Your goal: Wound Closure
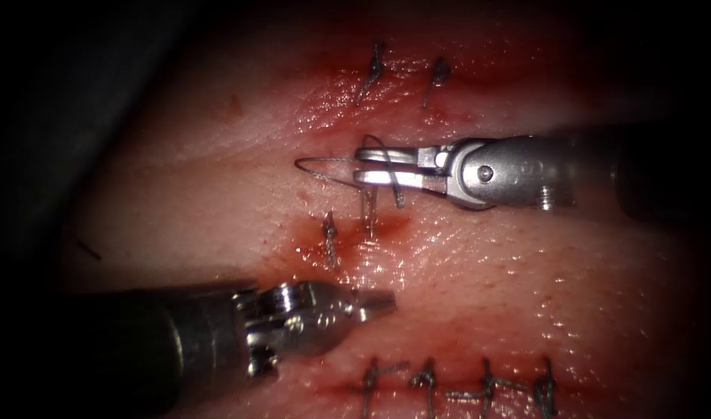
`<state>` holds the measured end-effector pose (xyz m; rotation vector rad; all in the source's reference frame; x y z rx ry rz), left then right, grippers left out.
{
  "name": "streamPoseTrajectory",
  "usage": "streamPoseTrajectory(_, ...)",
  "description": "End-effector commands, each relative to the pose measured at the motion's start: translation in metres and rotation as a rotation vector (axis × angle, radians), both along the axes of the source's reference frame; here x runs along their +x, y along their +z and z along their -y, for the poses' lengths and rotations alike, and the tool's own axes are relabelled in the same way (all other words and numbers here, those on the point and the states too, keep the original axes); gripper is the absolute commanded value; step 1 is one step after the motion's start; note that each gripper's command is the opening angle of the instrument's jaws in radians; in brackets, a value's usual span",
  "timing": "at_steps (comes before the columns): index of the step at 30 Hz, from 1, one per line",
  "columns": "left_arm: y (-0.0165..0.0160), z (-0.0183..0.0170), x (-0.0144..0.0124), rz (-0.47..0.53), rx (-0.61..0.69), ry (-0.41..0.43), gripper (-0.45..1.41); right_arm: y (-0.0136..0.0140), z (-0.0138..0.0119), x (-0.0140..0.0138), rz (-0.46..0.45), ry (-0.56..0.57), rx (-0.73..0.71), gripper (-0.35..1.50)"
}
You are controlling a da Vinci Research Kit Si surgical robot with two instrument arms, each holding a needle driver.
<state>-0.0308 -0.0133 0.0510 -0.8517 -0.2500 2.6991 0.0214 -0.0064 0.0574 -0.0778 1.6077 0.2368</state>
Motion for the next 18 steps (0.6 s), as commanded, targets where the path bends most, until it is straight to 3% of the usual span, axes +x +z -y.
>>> streamPoseTrajectory(1, 0.0007, 0.0002, -0.0005, 0.0, 0.0, 0.005, 0.14, 0.0004, 0.0, 0.0008, -0.004, -0.018, -0.001, -0.35)
streamPoseTrajectory(18, 0.0013, 0.0, -0.0002, 0.001, 0.003, 0.012, 0.14, 0.0004, -0.0008, 0.0012, 0.041, -0.142, -0.057, -0.35)
